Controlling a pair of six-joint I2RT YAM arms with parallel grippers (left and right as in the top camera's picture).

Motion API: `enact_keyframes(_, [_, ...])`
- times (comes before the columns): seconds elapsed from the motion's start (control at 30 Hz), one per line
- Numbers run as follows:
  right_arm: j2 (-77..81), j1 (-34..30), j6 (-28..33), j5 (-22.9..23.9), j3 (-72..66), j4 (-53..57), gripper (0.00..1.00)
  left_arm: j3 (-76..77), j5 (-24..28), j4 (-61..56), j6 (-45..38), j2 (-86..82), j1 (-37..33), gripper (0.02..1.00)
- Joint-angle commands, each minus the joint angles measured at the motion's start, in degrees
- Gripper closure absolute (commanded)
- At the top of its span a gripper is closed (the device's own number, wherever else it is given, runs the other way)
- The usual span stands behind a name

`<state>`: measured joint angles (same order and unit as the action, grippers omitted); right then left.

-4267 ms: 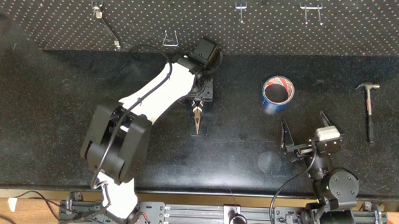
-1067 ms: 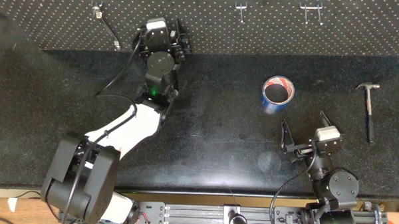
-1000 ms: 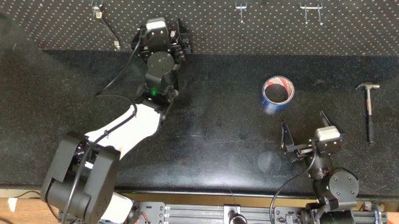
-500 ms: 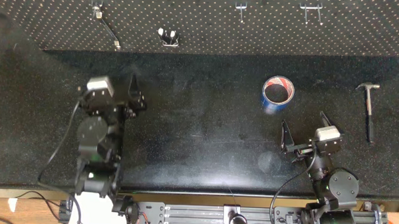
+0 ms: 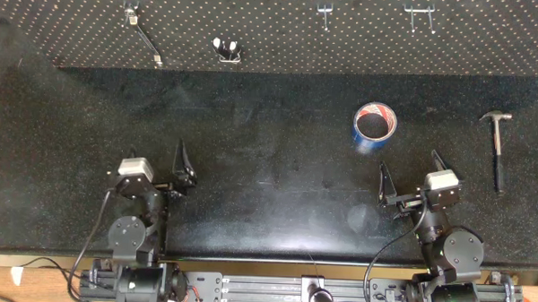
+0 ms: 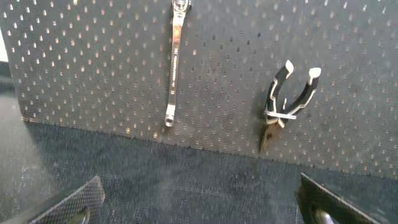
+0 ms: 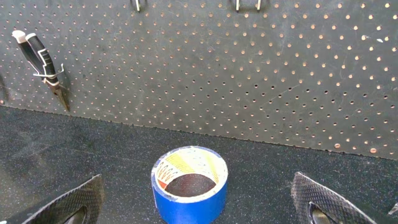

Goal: Place Tools Onto Pegboard

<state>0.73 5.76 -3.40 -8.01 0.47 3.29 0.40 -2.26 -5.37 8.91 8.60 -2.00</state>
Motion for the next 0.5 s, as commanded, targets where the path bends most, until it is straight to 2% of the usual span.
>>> enact_keyframes(0.03, [-0.5,0.4,-0.7,0.1,-0.2,0.2,0.018,-0.1,-0.3,7.7,0.2,-6.4,-0.2,0.023])
enact_keyframes(0.2, [-0.5,0.4,-0.7,0.1,-0.2,0.2,0.018,-0.1,-0.2,9.7,-0.5,-8.5,-0.2,0.023])
enact_keyframes(0.33, [-0.5,0.4,-0.7,0.1,-0.2,0.2,0.018,-0.1,0.0,9.8,-6.0,-8.5,0.7,0.023])
enact_keyframes(0.5, [-0.5,0.4,-0.7,0.1,-0.2,0.2,0.018,-0.1,0.0,9.9,-6.0,-8.5,3.3,0.023])
